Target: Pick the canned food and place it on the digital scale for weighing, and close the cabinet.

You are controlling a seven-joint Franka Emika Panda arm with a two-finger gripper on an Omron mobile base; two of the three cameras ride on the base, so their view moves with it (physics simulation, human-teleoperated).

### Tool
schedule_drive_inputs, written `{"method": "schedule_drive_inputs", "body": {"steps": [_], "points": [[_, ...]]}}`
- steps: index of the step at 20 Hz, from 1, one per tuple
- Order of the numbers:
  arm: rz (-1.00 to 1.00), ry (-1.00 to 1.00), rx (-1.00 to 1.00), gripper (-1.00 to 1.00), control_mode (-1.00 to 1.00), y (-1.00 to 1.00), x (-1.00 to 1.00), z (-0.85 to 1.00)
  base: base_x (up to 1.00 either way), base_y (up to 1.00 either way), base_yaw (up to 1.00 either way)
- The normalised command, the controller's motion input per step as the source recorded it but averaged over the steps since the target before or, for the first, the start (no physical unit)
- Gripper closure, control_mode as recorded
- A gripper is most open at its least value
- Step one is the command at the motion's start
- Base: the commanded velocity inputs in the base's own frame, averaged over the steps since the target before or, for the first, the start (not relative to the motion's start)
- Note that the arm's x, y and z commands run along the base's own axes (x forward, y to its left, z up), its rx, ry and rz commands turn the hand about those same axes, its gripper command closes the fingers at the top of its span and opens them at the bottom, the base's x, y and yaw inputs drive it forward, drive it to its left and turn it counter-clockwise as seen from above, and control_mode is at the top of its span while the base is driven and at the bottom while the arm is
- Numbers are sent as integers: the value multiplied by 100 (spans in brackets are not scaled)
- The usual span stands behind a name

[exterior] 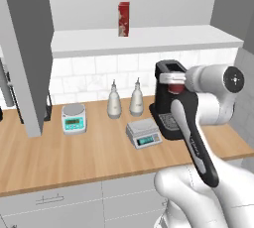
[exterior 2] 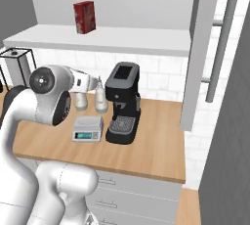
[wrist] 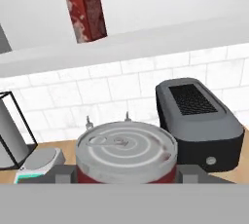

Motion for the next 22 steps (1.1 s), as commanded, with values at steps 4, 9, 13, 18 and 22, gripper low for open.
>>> {"method": "schedule_drive_inputs", "body": {"steps": [4, 9, 13, 18, 22], "points": [[8, 5, 0, 100, -100, 26, 10, -74, 0, 0, 0], [12, 6, 0, 100, -100, 32, 36, -85, 0, 0, 0], [6, 0, 0, 100, -100, 41, 52, -72, 0, 0, 0], [-6, 3, 0, 100, -100, 39, 52, -34, 0, 0, 0], [-13, 13, -6, 100, -100, 40, 59, -32, 0, 0, 0]]}}
